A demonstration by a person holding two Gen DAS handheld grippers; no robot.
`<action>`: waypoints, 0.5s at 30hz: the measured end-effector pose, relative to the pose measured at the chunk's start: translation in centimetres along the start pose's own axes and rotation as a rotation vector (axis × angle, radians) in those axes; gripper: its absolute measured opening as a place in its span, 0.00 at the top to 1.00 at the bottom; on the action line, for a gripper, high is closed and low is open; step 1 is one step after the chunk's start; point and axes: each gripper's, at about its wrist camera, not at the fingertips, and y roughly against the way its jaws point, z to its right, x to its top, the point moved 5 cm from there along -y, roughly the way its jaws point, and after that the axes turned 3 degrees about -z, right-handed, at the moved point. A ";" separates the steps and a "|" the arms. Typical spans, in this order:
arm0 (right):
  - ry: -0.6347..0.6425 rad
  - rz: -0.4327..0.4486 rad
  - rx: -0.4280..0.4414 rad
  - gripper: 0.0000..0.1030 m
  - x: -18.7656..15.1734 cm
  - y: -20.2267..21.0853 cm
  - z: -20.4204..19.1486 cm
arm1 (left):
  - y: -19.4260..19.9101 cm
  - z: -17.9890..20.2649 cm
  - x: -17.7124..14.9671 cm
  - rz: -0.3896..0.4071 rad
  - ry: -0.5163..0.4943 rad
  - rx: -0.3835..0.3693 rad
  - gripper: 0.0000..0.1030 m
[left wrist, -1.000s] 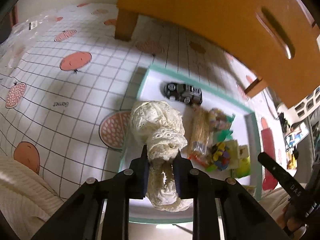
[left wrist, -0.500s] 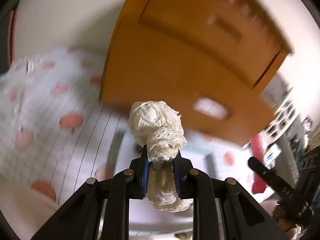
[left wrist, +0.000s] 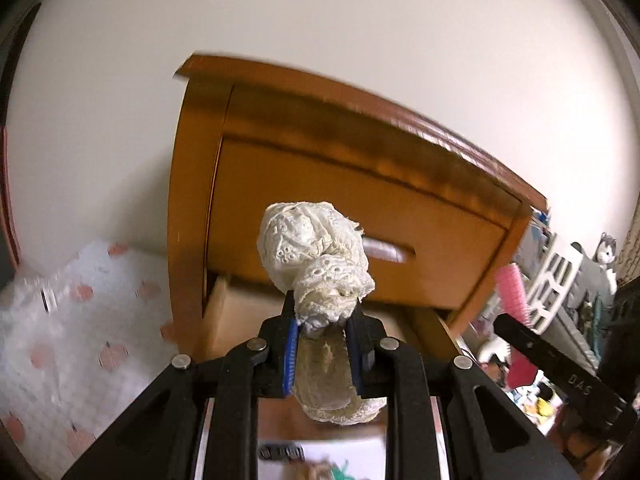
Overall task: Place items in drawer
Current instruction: 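Carry both items to the open drawer while the left tool releases the lace cloth inside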
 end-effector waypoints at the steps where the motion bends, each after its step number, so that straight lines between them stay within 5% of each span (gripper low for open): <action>1: 0.013 0.001 -0.010 0.72 0.6 -0.4 -0.1 | -0.4 0.1 0.5 0.003 -0.002 0.007 0.78; 15: 0.029 -0.177 -0.129 0.72 0.6 -9.0 2.0 | -8.6 -1.9 -1.0 -0.166 0.037 0.104 0.78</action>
